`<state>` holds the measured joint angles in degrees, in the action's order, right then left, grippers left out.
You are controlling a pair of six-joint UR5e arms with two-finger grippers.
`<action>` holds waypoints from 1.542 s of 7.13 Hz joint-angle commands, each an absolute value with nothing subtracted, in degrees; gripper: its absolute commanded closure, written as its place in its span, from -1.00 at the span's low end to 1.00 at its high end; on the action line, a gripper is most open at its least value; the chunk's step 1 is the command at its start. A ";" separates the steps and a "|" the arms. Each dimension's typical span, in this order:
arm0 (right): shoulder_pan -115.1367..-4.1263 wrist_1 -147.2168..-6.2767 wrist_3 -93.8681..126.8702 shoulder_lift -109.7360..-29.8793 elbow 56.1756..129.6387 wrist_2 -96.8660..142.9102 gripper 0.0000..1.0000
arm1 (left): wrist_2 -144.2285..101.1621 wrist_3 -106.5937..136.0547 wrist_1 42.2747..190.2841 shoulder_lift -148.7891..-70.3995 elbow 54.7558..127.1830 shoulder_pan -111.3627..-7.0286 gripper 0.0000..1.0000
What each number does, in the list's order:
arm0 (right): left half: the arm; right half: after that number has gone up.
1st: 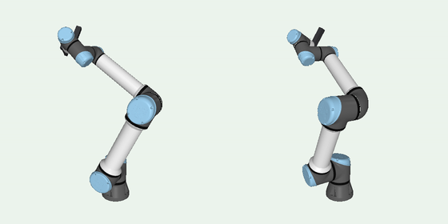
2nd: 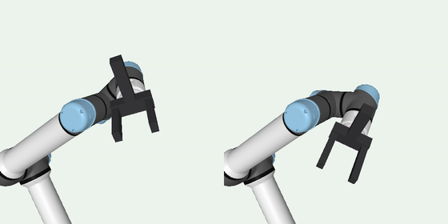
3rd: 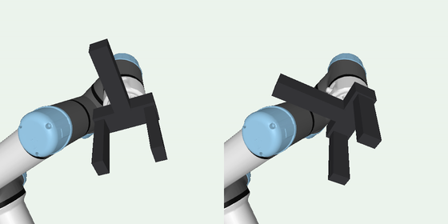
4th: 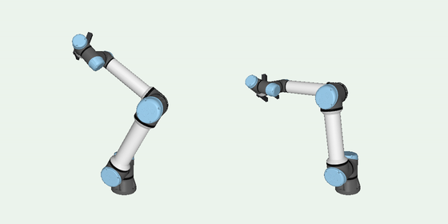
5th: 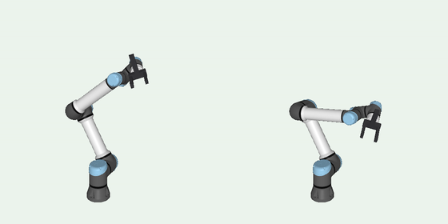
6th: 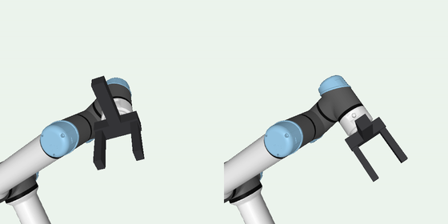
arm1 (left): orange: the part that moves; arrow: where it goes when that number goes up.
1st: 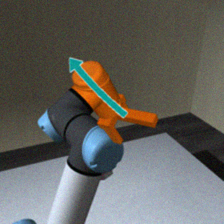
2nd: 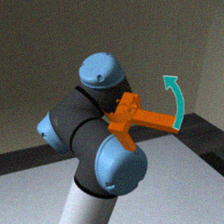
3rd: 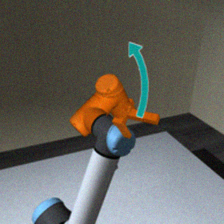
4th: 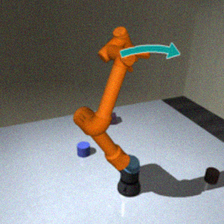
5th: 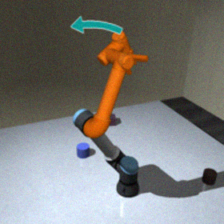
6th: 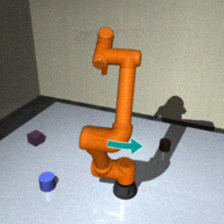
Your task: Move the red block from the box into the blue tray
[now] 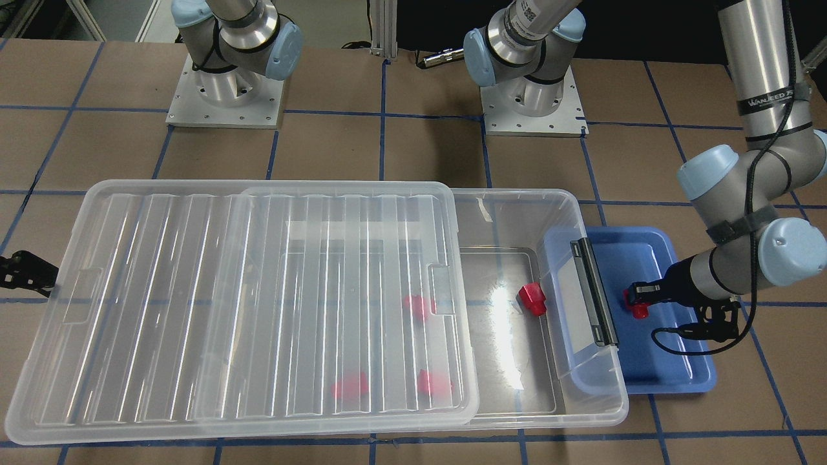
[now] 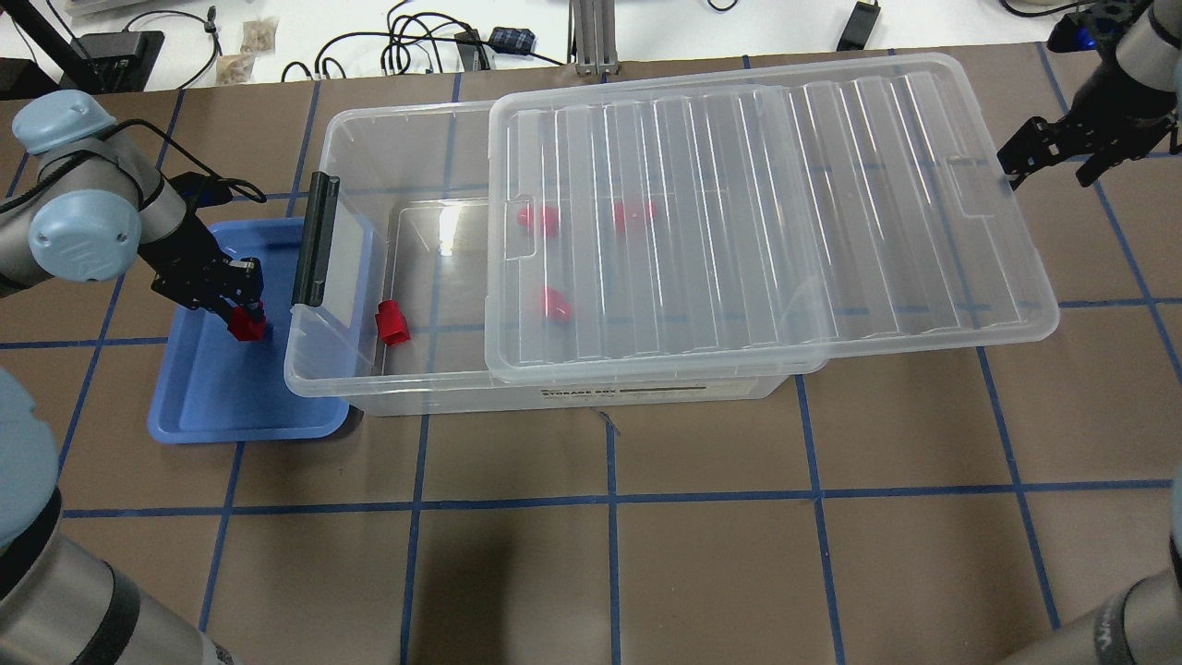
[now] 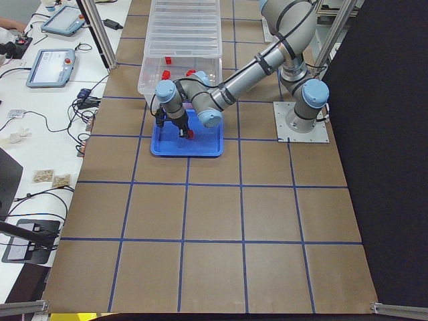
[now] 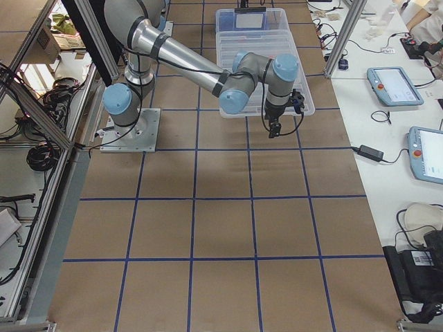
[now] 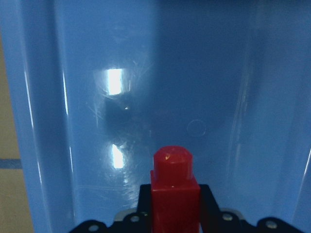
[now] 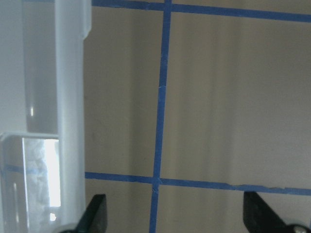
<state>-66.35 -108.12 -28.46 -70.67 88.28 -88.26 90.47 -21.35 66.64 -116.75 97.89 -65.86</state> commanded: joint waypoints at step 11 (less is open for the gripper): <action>-81.99 -108.10 -10.21 -72.60 88.59 -86.84 -1.00 | 91.41 -16.64 96.22 -93.98 85.08 -70.91 -1.00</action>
